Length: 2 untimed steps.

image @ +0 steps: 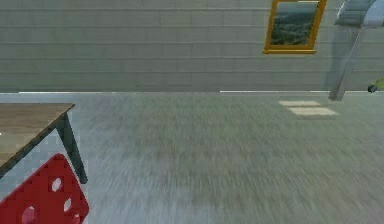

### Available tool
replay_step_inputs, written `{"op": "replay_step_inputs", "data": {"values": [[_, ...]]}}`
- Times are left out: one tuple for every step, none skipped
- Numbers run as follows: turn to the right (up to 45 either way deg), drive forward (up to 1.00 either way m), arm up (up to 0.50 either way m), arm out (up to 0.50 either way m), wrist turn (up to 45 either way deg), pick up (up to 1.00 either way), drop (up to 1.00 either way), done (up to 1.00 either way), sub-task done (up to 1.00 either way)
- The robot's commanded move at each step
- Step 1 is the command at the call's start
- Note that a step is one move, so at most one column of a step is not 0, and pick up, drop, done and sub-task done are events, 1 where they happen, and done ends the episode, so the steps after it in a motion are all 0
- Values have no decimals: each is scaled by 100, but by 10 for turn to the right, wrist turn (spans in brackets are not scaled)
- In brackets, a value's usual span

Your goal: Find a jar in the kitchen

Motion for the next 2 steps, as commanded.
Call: {"op": "replay_step_inputs", "data": {"values": [[0, 100, 0, 0, 0, 0, 0, 0, 0], [-330, 0, 0, 0, 0, 0, 0, 0, 0]]}}
